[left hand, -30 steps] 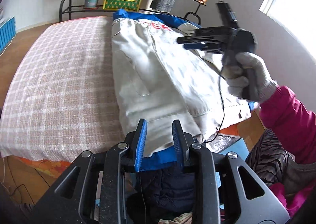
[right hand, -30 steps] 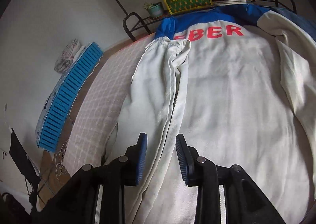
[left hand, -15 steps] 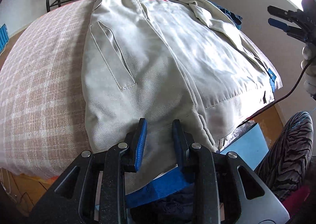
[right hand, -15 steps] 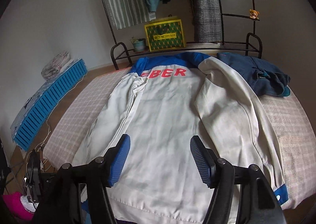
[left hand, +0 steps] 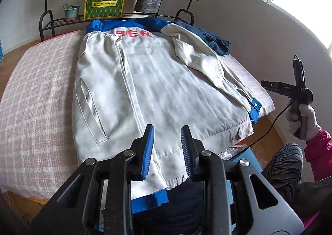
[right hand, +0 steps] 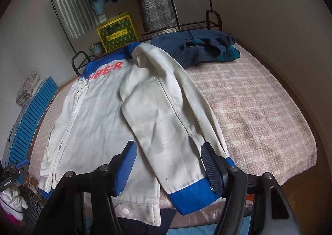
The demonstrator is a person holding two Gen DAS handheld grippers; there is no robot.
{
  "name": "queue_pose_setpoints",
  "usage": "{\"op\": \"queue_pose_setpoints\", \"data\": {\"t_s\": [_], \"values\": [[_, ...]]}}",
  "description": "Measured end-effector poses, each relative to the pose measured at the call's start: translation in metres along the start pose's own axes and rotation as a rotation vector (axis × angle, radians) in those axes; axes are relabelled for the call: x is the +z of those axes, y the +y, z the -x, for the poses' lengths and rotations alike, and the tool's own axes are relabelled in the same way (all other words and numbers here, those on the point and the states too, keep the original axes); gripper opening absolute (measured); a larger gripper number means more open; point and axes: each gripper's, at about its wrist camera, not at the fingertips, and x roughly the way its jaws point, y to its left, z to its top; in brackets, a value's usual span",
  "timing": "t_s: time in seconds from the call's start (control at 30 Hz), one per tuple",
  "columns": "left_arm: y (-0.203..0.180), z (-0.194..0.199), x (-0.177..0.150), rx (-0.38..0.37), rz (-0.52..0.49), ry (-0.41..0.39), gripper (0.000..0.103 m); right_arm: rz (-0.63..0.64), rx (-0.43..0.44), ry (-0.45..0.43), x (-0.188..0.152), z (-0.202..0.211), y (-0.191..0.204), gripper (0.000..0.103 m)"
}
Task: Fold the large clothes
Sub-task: 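Grasp the other blue sleeve cuff with the right gripper, then lift the sleeve with the right gripper, lay it across the jacket back, release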
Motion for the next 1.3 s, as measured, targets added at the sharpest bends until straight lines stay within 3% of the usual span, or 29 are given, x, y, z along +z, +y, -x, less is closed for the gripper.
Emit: {"op": "queue_pose_setpoints", "data": {"t_s": [0.2, 0.3, 0.53, 0.63, 0.7, 0.8, 1.03, 1.2, 1.3], "values": [[-0.024, -0.029, 0.001, -0.043, 0.006, 0.057, 0.026, -0.125, -0.061, 0.068, -0.017, -0.028, -0.065, 0.059], [-0.033, -0.039, 0.002, -0.044, -0.004, 0.072, 0.026, -0.21, -0.049, 0.094, -0.022, -0.043, -0.092, 0.058], [-0.039, -0.045, 0.007, -0.032, -0.017, 0.078, 0.026, -0.17, -0.067, 0.138, -0.023, -0.065, -0.09, 0.057], [-0.035, -0.045, 0.007, -0.027, -0.004, 0.078, 0.026, -0.157, -0.027, 0.151, -0.023, -0.066, -0.084, 0.029], [-0.032, -0.046, 0.007, -0.025, 0.003, 0.077, 0.026, -0.131, -0.043, 0.141, -0.022, -0.062, -0.078, 0.014], [-0.025, -0.046, 0.008, -0.022, 0.014, 0.076, 0.026, -0.096, -0.069, 0.104, -0.018, -0.049, -0.067, 0.007], [-0.012, -0.048, 0.01, -0.01, 0.04, 0.057, 0.026, -0.008, -0.081, -0.036, 0.0, 0.012, -0.026, 0.005], [-0.004, -0.049, 0.012, -0.031, 0.087, 0.046, 0.026, 0.164, -0.019, -0.088, 0.005, 0.042, 0.042, 0.004], [0.003, -0.046, 0.014, -0.042, 0.125, 0.035, 0.026, 0.274, 0.062, -0.087, 0.001, 0.048, 0.092, 0.004]]}}
